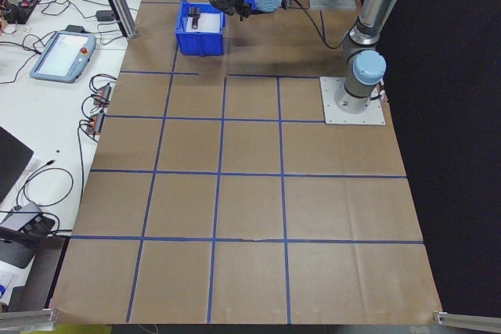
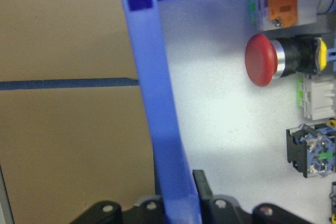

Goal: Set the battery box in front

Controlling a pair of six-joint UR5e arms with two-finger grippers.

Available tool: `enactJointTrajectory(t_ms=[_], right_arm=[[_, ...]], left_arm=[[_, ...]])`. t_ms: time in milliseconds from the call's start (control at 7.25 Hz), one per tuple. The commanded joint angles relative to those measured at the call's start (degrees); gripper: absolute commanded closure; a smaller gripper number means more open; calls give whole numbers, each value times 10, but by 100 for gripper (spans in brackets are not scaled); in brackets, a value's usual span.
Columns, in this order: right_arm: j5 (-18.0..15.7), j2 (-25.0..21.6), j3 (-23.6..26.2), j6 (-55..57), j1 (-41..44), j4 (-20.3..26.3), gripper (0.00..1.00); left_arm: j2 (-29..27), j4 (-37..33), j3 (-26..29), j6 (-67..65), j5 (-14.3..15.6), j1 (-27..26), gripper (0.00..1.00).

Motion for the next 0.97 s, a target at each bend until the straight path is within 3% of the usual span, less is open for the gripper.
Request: enactJointTrajectory(t_ms=[0, 138, 276, 414, 828], right_arm=[[1, 2, -3, 62, 57, -3, 97], [0, 4, -3, 82, 72, -4, 97], [0, 8, -3, 105, 89, -9, 97], [1, 16, -14, 136, 114, -11, 97], [-8, 94, -89, 254, 224, -1, 97]], left_arm=[[41, -108, 38, 242, 141, 6, 7], [51, -125, 52, 331, 170, 3, 8], [64, -134, 64, 442, 174, 5, 9], [74, -122, 59, 502, 175, 2, 2], [86, -98, 54, 544, 171, -4, 1]])
